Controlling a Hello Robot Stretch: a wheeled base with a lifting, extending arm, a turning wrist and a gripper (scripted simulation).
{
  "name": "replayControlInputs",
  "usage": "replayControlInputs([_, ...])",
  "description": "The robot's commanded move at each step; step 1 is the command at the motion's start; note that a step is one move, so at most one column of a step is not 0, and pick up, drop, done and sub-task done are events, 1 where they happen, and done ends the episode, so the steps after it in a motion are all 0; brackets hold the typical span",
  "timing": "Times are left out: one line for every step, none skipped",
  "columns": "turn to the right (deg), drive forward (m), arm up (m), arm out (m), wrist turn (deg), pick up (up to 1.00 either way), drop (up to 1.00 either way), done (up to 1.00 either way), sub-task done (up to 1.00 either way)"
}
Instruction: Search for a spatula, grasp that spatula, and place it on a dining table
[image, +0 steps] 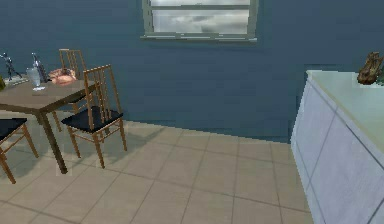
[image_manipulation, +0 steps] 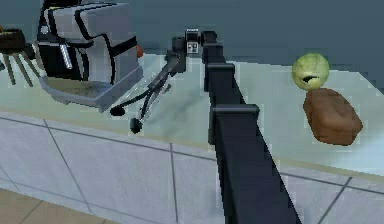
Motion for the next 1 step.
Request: replayControlInputs([0.0,0.00,0.00,0.00,45.0,0.00,0.00,0.00,0.00])
